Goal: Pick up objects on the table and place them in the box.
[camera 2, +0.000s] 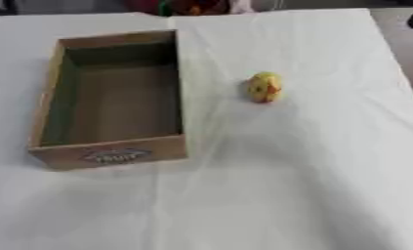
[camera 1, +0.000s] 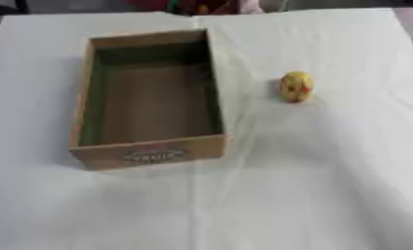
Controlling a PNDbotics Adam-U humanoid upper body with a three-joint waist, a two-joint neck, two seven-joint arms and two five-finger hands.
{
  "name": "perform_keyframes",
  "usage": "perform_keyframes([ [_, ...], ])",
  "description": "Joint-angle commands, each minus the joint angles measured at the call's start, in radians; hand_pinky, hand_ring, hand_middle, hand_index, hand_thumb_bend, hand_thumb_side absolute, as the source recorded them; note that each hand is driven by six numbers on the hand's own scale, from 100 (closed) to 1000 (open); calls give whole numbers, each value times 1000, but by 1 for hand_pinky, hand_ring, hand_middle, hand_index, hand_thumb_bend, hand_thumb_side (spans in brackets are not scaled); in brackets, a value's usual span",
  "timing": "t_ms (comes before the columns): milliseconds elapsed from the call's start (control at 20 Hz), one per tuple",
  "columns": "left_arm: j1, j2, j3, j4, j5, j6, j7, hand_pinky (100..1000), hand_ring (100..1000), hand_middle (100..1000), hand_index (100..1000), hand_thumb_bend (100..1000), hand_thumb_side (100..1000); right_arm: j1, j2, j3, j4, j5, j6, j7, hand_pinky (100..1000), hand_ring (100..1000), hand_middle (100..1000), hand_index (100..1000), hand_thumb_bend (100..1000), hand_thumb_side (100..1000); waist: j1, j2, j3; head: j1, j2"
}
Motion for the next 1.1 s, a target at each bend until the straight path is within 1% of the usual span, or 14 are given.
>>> perform_keyframes([
  [50,-7,19,1,-19,1,0,3,414,400,490,693,100,857,-3,-45,-4,-16,23,27,6,604,571,614,858,100,755,-2,-20,0,-3,0],
  [150,-7,19,0,-19,1,1,3,414,400,490,693,100,857,-2,-61,-4,-16,58,72,13,611,584,626,865,100,769,-2,-20,0,-4,0],
  [250,-6,19,0,-19,1,1,2,414,400,490,693,100,857,-3,-84,-1,-16,121,127,28,618,598,645,871,100,797,-2,-20,1,-5,-1],
  [450,-6,19,-1,-19,1,1,1,413,400,489,692,100,857,-11,-152,24,-16,264,226,102,639,637,696,883,100,853,-3,-20,4,-7,-2],
  [550,-5,19,-2,-19,2,1,0,414,400,490,692,100,857,-17,-194,38,-16,333,254,141,642,652,714,883,100,897,-4,-21,4,-8,-2],
  [600,-4,19,-3,-19,2,1,0,414,399,489,692,100,857,-21,-219,44,-16,373,263,151,645,660,723,885,100,939,-3,-21,4,-8,-3],
  [650,-4,18,-3,-19,2,1,-1,414,399,489,692,100,856,-24,-240,52,-16,409,271,156,647,666,729,885,100,955,-3,-21,4,-8,-3],
  [700,-4,18,-4,-19,3,1,-2,414,399,489,692,100,858,-25,-258,61,-16,440,278,158,649,673,738,888,100,1000,-3,-21,4,-9,-3],
  [900,-3,19,-5,-19,2,2,-5,415,400,490,692,100,859,-10,-344,101,-16,535,318,170,655,702,763,890,232,1000,-5,-20,3,-12,-7],
  [950,-3,19,-5,-19,2,2,-7,415,400,490,692,100,859,-1,-365,110,-16,559,330,175,655,703,765,888,258,1000,-6,-20,3,-12,-8],
  [1000,-2,19,-5,-19,2,3,-8,415,400,490,692,100,859,4,-381,118,-16,580,340,180,655,703,765,888,258,1000,-6,-20,2,-13,-9],
  [1050,-3,19,-6,-19,2,4,-9,415,400,490,693,100,859,12,-400,128,-16,596,351,189,659,707,768,890,316,1000,-7,-20,1,-14,-10],
  [1100,-3,20,-7,-19,2,4,-10,415,400,490,693,100,859,19,-418,138,-16,606,363,203,663,712,772,891,334,1000,-8,-20,1,-14,-10],
])
